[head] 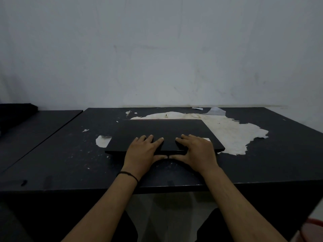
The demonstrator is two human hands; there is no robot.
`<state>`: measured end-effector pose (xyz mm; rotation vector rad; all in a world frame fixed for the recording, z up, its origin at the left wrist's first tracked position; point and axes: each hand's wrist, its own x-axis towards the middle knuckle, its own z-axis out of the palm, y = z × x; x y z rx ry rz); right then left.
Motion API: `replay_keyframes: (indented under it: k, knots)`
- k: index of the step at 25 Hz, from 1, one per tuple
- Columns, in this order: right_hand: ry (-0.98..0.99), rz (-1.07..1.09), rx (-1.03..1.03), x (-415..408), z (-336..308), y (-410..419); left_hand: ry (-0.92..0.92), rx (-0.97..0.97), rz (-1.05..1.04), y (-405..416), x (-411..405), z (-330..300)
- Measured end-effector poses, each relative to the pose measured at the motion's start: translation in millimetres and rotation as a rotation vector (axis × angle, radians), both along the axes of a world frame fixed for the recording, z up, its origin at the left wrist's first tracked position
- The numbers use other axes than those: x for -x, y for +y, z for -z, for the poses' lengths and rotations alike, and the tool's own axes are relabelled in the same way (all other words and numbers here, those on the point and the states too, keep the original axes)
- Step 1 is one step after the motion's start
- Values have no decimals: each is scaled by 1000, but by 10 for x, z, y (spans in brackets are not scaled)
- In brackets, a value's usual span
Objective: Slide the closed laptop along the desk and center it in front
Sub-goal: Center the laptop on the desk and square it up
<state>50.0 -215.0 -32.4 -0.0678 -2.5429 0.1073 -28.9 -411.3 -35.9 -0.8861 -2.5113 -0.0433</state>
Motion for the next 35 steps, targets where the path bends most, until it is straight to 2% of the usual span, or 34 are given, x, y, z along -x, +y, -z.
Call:
replay_keyframes:
  k: [4, 10, 16, 19, 21, 22, 24, 26, 28, 31, 35]
  knots:
    - [-11, -25, 96, -34, 46, 17, 33, 32, 2, -11, 6, -3]
    - [-35, -42, 112, -40, 73, 18, 41, 18, 2, -39, -2, -9]
    - [-58, -35, 183, -72, 51, 16, -57, -37, 6, -70, -3, 32]
    - [-67, -22, 211, -60, 69, 19, -125, -108, 3, -113, -51, 64]
    - [-14, -2, 275, -49, 79, 23, -142, -243, 5, -140, -88, 85]
    - [30, 23, 280, -34, 80, 33, -117, -315, -27, -157, -95, 88]
    - [107, 110, 246, -10, 86, 42, -76, -411, -223, -202, -97, 82]
    - [125, 266, 269, -6, 83, 55, -149, -487, -464, -228, -106, 55]
    - [45, 444, 328, -16, 80, 68, -281, -552, -600, -232, -118, 17]
    - [-128, 553, 432, -43, 75, 56, -375, -607, -644, -241, -104, -7]
    - [-149, 515, 454, -66, 68, 98, -388, -669, -601, -289, -93, -12]
